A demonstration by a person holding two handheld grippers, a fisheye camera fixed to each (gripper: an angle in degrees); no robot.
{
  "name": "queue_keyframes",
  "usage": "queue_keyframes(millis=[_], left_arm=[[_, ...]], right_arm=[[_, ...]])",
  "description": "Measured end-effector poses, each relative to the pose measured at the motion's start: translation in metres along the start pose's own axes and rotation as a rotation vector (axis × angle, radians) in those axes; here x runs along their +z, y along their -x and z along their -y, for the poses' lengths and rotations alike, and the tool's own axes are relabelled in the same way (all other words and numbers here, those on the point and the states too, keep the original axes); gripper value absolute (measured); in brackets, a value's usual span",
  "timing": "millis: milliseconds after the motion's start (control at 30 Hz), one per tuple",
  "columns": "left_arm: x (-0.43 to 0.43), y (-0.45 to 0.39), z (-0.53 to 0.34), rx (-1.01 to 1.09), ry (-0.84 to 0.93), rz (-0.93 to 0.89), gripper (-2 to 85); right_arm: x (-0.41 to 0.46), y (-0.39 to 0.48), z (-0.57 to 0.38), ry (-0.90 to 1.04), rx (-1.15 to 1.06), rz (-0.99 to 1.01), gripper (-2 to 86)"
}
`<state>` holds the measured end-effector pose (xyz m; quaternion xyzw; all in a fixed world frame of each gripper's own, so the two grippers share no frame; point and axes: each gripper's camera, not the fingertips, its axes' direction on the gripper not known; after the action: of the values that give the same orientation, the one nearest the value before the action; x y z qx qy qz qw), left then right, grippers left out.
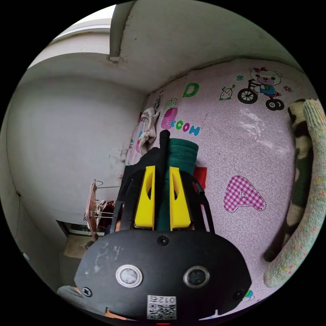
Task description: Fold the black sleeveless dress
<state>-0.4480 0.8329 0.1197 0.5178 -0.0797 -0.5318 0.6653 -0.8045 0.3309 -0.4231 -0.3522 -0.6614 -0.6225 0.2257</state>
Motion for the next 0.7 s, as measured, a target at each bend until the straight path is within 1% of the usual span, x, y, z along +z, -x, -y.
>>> queue_keyframes(millis=[33,67,100,200,267,333,400,467,500,533,600,700], left_arm=[[-0.011,-0.001,0.002,0.003,-0.033,0.052,0.7],[-0.031,0.001,0.007,-0.019,-0.084,0.147,0.8],[-0.044,0.01,0.011,-0.059,-0.107,0.197,0.8],[-0.053,0.037,0.016,-0.171,-0.057,0.208,0.8],[-0.057,0.044,0.014,-0.206,-0.067,0.221,0.8],[-0.059,0.046,0.011,-0.227,-0.062,0.229,0.8],[-0.054,0.048,0.006,-0.238,-0.016,0.222,0.8],[-0.051,0.049,0.002,-0.241,0.0,0.213,0.8],[-0.049,0.051,0.0,-0.259,0.009,0.202,0.7],[-0.048,0.052,-0.001,-0.269,0.012,0.192,0.7],[-0.047,0.053,-0.004,-0.305,0.024,0.165,0.6],[-0.049,0.044,-0.001,-0.292,0.048,0.167,0.5]], right_arm=[[-0.004,0.0,-0.001,-0.014,0.001,0.016,4.5],[-0.006,0.0,-0.002,-0.019,-0.001,0.016,4.4],[-0.008,0.001,-0.003,-0.019,-0.017,0.014,4.2],[-0.008,0.0,-0.005,0.024,-0.014,0.018,3.8],[-0.015,0.003,-0.008,0.0,-0.029,0.031,2.6],[-0.034,0.019,-0.017,-0.056,-0.098,0.018,1.1],[-0.052,0.034,-0.026,-0.111,-0.167,0.045,0.6],[-0.062,0.038,-0.032,-0.124,-0.204,0.006,0.2],[-0.06,0.03,-0.032,-0.091,-0.176,-0.026,0.0],[-0.057,0.019,-0.033,-0.061,-0.118,-0.015,-0.1],[-0.055,0.01,-0.036,-0.05,-0.071,-0.034,-0.1],[-0.056,0.011,-0.043,-0.04,-0.064,-0.086,0.3]])
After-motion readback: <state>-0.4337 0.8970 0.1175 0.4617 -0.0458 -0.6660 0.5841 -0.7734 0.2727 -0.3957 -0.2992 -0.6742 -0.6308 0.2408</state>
